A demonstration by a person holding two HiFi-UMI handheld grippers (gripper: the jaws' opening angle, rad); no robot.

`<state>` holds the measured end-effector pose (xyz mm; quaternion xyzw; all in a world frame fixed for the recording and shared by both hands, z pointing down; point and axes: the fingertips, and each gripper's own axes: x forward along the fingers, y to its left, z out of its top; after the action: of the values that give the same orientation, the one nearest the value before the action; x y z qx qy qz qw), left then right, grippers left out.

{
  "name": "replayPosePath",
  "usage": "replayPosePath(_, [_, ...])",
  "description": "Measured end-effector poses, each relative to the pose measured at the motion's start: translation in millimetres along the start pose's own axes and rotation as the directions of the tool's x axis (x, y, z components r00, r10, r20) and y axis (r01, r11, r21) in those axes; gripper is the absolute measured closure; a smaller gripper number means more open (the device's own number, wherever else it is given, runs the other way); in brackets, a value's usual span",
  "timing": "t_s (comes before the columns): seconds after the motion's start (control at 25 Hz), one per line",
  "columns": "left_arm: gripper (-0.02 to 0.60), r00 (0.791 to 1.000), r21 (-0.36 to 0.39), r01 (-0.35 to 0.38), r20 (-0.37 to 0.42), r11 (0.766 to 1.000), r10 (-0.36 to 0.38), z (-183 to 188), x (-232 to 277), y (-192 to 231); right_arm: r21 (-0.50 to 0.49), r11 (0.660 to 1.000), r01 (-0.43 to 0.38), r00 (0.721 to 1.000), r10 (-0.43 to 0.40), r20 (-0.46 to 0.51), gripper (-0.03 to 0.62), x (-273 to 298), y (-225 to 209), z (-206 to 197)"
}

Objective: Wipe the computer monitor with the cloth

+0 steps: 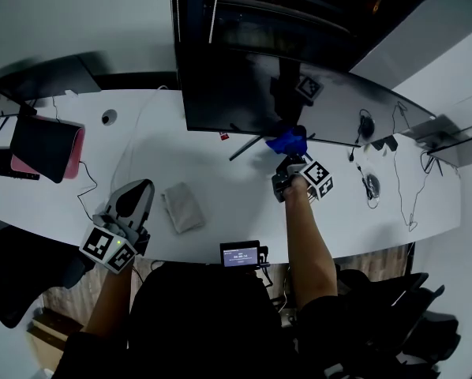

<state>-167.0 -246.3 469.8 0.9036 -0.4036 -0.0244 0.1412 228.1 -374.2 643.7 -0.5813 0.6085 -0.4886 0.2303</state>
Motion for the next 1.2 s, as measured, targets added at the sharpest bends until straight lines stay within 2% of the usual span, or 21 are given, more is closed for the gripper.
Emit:
replayPosePath(0.72, [0.586,0.999,-0.008,0.049,0.007,0.999,-0.049,9.7,-13.6,37.3,-0.002,0.998,-0.059,0.997,0.059,-0.049,0.531,31.8,49.9,-80.3])
replayPosePath(1.2, [0.586,1.000,-0.022,0.027,0.007,0.999,-0.027,7.5,-26.6,57.1,-0.053,0.994,-0.098,0.987,0.091,-0.129,0.531,51.6,81.8,-129.7])
